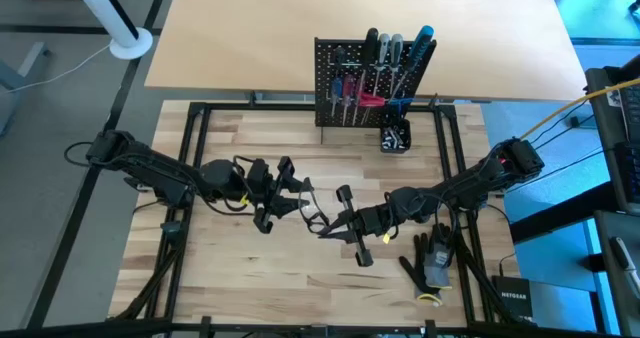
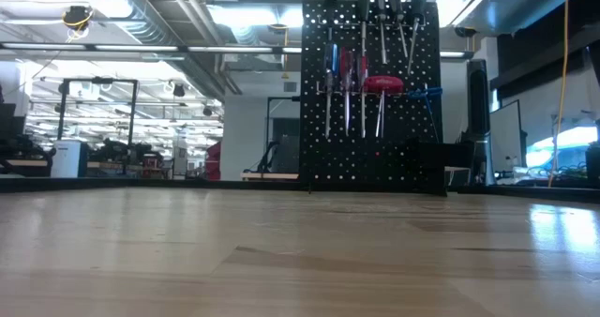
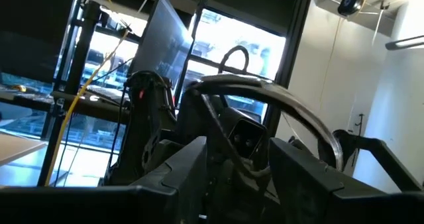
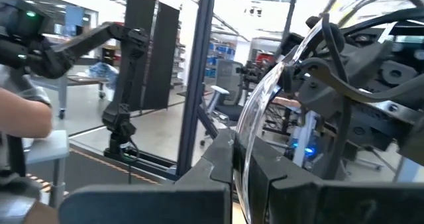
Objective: Hang tools onto peg board
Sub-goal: Hang the black safety glasses on the peg board
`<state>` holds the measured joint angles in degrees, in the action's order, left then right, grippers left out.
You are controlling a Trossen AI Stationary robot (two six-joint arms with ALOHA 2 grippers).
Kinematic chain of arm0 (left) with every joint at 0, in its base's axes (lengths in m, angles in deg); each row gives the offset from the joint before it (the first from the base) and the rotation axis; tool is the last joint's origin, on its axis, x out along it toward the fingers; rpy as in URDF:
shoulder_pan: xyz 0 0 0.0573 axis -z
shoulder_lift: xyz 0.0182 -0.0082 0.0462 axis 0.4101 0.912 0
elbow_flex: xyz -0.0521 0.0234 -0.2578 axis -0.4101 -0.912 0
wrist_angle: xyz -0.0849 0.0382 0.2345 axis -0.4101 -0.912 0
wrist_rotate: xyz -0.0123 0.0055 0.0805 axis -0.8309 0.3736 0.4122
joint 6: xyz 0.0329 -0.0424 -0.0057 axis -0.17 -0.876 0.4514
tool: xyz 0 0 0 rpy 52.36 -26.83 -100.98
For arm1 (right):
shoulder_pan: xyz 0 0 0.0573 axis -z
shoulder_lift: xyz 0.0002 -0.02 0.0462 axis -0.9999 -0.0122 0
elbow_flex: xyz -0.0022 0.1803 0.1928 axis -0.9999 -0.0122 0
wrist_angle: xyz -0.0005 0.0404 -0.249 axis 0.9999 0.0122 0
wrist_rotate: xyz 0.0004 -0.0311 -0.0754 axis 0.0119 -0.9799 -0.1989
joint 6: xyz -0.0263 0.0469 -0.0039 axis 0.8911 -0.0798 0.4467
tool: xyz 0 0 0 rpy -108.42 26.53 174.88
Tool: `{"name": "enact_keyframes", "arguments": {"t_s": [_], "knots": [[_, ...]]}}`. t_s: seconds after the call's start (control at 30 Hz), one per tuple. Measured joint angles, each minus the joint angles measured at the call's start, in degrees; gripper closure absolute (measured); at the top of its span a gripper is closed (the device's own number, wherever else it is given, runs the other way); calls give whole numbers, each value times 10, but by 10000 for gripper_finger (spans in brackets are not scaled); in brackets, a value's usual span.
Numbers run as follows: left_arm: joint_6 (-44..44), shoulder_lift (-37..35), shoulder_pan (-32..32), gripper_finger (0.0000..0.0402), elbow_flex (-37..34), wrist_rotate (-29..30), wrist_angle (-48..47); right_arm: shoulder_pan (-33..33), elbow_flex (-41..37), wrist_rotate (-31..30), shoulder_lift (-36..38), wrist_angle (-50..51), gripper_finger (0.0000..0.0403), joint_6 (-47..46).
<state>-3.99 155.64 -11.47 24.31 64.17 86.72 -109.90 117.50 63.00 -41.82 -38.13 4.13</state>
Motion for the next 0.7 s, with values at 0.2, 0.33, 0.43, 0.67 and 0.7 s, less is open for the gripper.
{"name": "enact_keyframes", "arguments": {"t_s": [0.2, 0.33, 0.43, 0.67, 0.7], "knots": [[13, 0, -3, 249, 0, 6, -4, 0, 0, -5, 0, 1, 389, 0], [31, 1, -11, 249, 0, 19, -3, 0, 1, -5, -3, -3, 389, 0], [37, 10, -19, 249, 0, 19, 6, 0, 9, -5, -8, 6, 389, 0], [83, 23, -25, 249, 0, 19, 0, 0, 33, 7, -19, 26, 389, 0], [94, 22, -25, 249, 0, 20, 1, 0, 35, 7, -19, 28, 389, 0]]}}
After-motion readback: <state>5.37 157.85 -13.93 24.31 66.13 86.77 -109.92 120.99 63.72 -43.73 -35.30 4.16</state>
